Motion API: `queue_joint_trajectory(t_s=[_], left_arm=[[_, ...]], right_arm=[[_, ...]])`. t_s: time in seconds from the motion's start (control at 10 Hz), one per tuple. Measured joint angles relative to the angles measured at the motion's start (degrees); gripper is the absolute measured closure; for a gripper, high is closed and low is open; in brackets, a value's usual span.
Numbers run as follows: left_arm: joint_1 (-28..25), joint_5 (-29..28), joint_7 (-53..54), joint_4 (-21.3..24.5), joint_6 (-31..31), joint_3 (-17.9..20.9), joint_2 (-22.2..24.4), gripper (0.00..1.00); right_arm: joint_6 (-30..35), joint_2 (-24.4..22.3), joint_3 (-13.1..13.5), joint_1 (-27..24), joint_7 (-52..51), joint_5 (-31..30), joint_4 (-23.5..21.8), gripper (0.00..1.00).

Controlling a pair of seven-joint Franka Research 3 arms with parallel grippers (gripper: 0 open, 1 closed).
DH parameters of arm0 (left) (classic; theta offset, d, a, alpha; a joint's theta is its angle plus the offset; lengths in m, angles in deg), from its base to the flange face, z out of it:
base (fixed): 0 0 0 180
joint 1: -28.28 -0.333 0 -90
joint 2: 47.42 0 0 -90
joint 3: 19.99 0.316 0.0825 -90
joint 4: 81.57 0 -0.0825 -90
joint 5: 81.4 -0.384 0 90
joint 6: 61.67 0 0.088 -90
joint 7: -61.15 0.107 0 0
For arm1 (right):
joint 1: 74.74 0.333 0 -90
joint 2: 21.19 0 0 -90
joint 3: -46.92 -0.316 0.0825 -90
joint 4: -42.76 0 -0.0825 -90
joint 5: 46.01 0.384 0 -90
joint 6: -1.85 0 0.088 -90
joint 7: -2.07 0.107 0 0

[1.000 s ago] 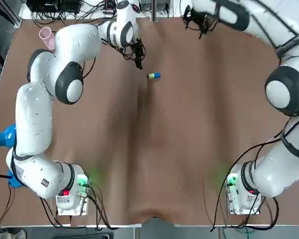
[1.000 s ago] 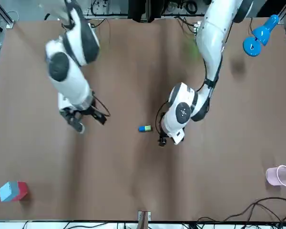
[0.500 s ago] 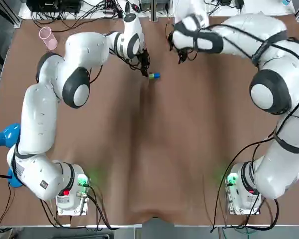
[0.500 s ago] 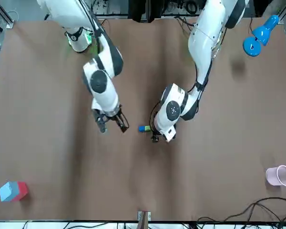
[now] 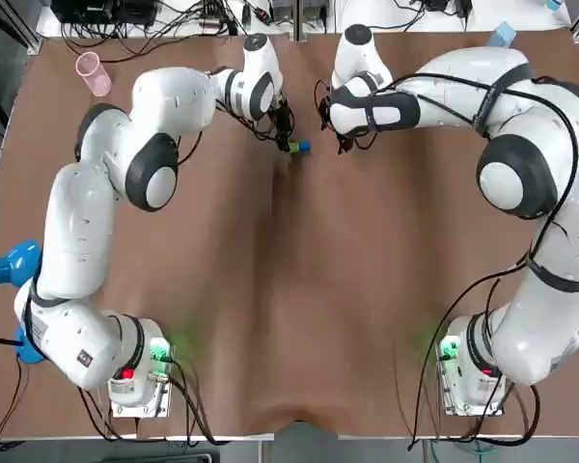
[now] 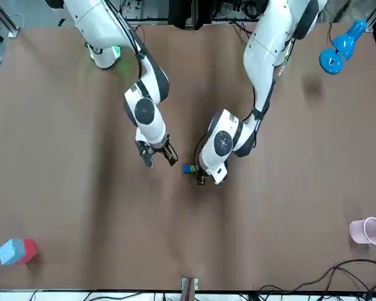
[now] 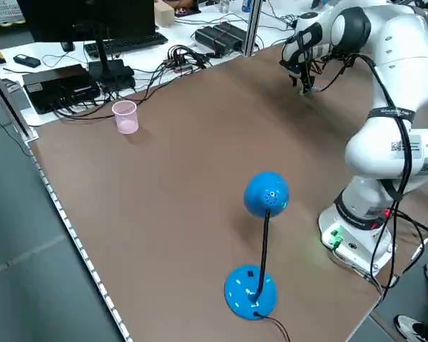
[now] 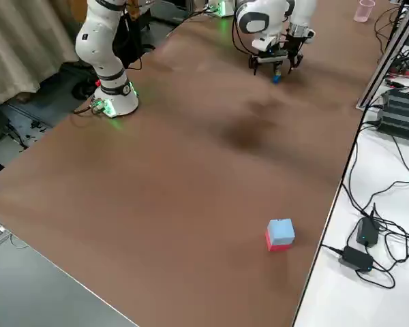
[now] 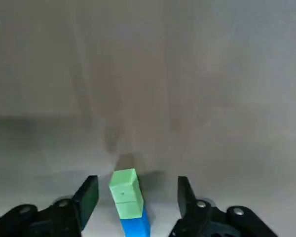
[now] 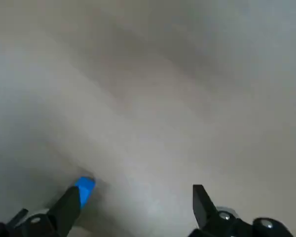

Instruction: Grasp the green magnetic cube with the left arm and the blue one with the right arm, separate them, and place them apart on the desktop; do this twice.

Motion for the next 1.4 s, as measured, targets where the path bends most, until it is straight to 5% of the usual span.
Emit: queue_joint_trajectory(t_s=[0.6, 0.8, 0.9, 1.1, 1.4], left_arm=[[0.93, 0.00, -0.52, 0.21, -0.96, 0.04, -1.46, 0.31], [0.92, 0.00, -0.52, 0.08, -1.28, 0.12, -1.43, 0.42], [0.92, 0.00, -0.52, -0.02, -1.55, 0.16, -1.38, 0.59], [0.93, 0.00, -0.52, -0.06, -1.64, 0.15, -1.36, 0.73], [0.92, 0.00, -0.41, -0.05, -1.64, 0.15, -1.34, 0.77]], right_arm=[[-3.31, 5.69, -3.21, 0.52, 36.12, 0.75, 5.33, 0.00], [-3.34, 8.80, -3.51, 2.28, 40.75, 0.75, 8.69, 0.01], [-3.40, 10.10, -3.55, 2.77, 41.71, 0.75, 9.79, 0.02], [-5.90, 12.37, -3.58, 3.22, 43.16, 0.75, 11.30, 0.02], [-8.47, 15.48, -3.59, 3.49, 43.76, 0.73, 13.36, 0.03]])
